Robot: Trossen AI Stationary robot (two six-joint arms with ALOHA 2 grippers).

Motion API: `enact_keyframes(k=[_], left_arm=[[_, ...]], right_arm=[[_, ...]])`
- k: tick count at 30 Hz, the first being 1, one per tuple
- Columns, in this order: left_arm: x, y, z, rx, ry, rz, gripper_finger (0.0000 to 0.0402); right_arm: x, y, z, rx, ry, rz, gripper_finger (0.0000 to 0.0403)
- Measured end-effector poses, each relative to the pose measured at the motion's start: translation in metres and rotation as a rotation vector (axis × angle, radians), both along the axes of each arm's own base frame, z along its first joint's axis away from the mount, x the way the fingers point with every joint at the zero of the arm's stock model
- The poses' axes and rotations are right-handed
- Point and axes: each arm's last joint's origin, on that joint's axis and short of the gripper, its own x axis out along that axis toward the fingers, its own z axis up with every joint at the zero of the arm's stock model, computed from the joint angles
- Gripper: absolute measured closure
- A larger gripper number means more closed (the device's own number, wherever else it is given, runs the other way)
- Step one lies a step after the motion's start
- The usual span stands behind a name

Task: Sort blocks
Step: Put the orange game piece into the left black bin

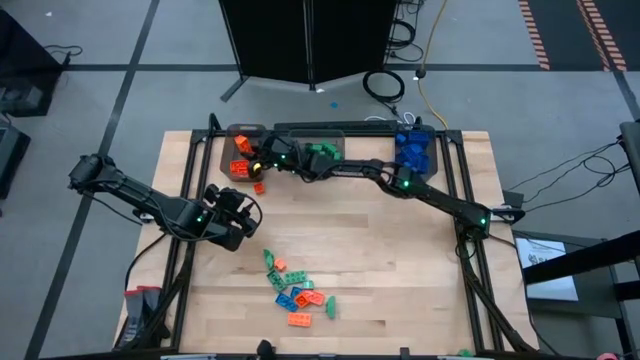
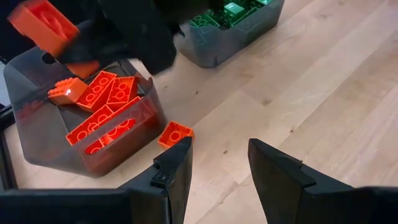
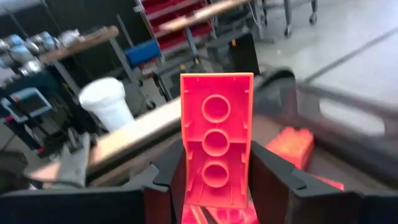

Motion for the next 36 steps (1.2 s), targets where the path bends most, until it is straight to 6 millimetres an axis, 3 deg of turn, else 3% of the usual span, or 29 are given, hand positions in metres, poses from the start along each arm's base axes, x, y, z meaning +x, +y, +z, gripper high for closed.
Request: enact_keyframes(k=[18, 25, 32, 36], left_arm=[[0.001, 0.000, 0.000, -0.004, -0.007, 0.001, 0.0241], [0.001, -0.001, 0.000, -0.018, -0.004, -0.003, 0.0241], [0.001, -0.001, 0.000, -0.018, -0.003, -0.004, 0.0241], [0.001, -0.001, 0.000, -0.022, -0.001, -0.005, 0.0241]], right_arm=[[-0.001, 0.002, -0.012, 0.031, 0.110, 0.004, 0.0281], [-0.001, 0.002, -0.010, 0.030, 0.092, 0.006, 0.0217], [0.002, 0.006, -0.001, -0.006, 0.006, 0.069, 0.0203], [0.003, 0.008, 0.016, -0.069, 0.013, 0.126, 0.0208]])
